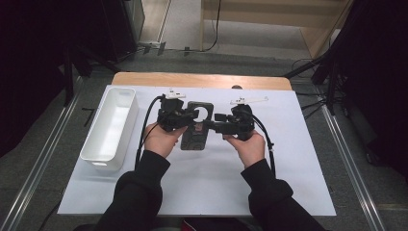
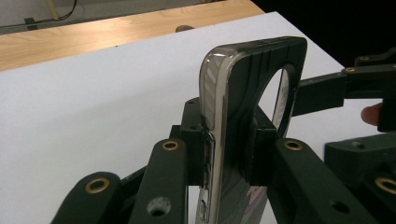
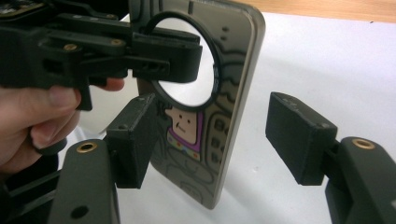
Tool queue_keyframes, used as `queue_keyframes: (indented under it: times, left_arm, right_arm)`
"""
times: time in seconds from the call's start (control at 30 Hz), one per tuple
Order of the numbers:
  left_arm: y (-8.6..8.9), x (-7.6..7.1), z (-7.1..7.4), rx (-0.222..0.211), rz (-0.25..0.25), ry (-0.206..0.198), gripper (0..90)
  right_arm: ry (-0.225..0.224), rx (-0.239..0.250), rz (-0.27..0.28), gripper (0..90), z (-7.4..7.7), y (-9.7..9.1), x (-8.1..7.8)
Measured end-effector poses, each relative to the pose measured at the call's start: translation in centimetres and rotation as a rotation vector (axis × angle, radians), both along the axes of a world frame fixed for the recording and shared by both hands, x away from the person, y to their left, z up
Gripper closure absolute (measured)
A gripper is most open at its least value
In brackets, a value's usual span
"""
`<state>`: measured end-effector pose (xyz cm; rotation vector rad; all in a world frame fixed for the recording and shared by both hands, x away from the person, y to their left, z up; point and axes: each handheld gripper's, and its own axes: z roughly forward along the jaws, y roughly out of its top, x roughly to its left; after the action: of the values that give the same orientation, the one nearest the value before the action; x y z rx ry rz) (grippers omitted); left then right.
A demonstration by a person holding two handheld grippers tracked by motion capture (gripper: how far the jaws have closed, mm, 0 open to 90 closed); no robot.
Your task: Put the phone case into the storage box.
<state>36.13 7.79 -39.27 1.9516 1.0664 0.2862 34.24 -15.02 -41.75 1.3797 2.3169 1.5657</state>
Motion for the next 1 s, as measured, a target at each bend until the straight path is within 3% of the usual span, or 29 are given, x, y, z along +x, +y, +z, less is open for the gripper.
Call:
queue_keyframes:
  times: [0.1,0.3,1.0]
  left_arm:
    - [0.4,0.0,0.2,-0.006,-0.003,0.006,73.8]
    - [0.9,0.0,0.6,-0.014,-0.012,0.012,73.8]
    - [2.2,-0.1,0.8,-0.042,-0.060,0.033,73.7]
  right_arm:
    - [0.004,0.024,0.027,31.3,-0.2,-0.4,-0.1]
    - [-0.002,0.025,0.055,30.1,-0.5,-0.9,-0.6]
    - [-0.023,-0.011,0.131,28.9,-2.0,-1.5,-2.0]
